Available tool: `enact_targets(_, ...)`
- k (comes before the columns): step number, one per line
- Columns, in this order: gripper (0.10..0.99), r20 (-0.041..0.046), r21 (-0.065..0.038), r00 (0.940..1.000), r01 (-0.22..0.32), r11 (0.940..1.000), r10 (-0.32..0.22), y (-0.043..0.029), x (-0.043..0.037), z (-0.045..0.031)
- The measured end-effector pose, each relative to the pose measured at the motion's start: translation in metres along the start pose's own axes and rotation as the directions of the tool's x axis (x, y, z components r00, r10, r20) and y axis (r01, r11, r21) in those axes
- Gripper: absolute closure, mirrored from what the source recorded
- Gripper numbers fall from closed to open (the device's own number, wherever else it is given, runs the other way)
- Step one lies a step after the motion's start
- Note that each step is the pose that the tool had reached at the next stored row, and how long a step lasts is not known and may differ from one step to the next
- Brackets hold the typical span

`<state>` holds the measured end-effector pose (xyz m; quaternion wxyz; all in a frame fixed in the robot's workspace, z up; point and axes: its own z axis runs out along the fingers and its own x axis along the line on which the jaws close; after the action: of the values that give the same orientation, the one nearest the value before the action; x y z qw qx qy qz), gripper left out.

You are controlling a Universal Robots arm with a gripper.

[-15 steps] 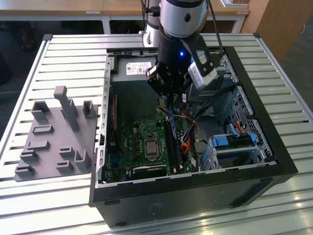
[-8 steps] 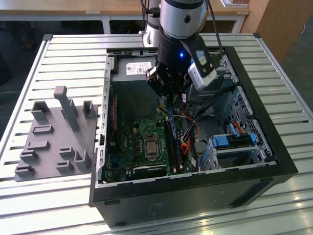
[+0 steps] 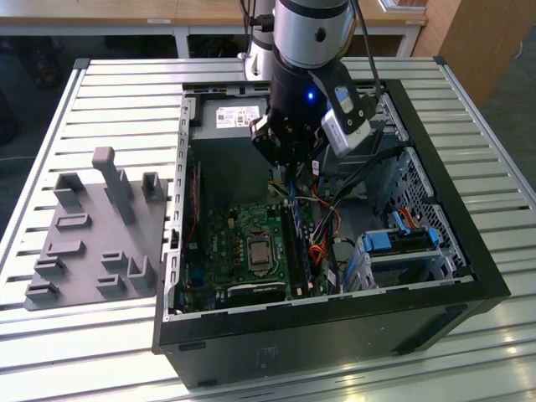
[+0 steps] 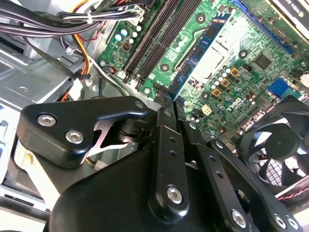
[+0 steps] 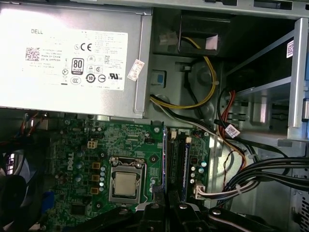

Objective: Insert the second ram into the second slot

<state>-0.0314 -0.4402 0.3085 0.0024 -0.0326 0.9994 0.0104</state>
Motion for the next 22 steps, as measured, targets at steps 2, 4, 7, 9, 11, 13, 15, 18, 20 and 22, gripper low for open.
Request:
enact_targets(2, 0.949, 0.0000, 0.000, 1.0000, 0.000, 1.0000, 0.000, 0.0000, 0.0000, 0.0005)
enact_targets(4, 0.949, 0.0000, 0.000, 1.0000, 0.000, 1.0000, 0.000, 0.0000, 0.0000, 0.0009)
enact_targets(7, 0.949, 0.0000, 0.000, 1.0000, 0.000, 1.0000, 0.000, 0.0000, 0.0000, 0.0015)
enact_targets(9, 0.949, 0.0000, 0.000, 1.0000, 0.000, 1.0000, 0.000, 0.0000, 0.0000, 0.0020)
enact_targets(11, 0.949, 0.0000, 0.000, 1.0000, 0.000, 1.0000, 0.000, 0.0000, 0.0000, 0.0024)
enact_targets(13, 0.949, 0.0000, 0.000, 1.0000, 0.000, 1.0000, 0.000, -0.0001, 0.0000, 0.0028)
enact_targets(15, 0.949, 0.0000, 0.000, 1.0000, 0.000, 1.0000, 0.000, -0.0001, 0.0000, 0.0033)
enact_targets(18, 0.949, -0.0002, 0.000, 1.0000, 0.000, 1.0000, 0.000, -0.0007, 0.0002, 0.0045)
enact_targets(20, 0.949, -0.0003, 0.000, 1.0000, 0.000, 1.0000, 0.000, -0.0010, 0.0001, 0.0058)
enact_targets(22, 0.949, -0.0003, 0.001, 1.0000, 0.000, 1.0000, 0.000, -0.0012, 0.0001, 0.0071)
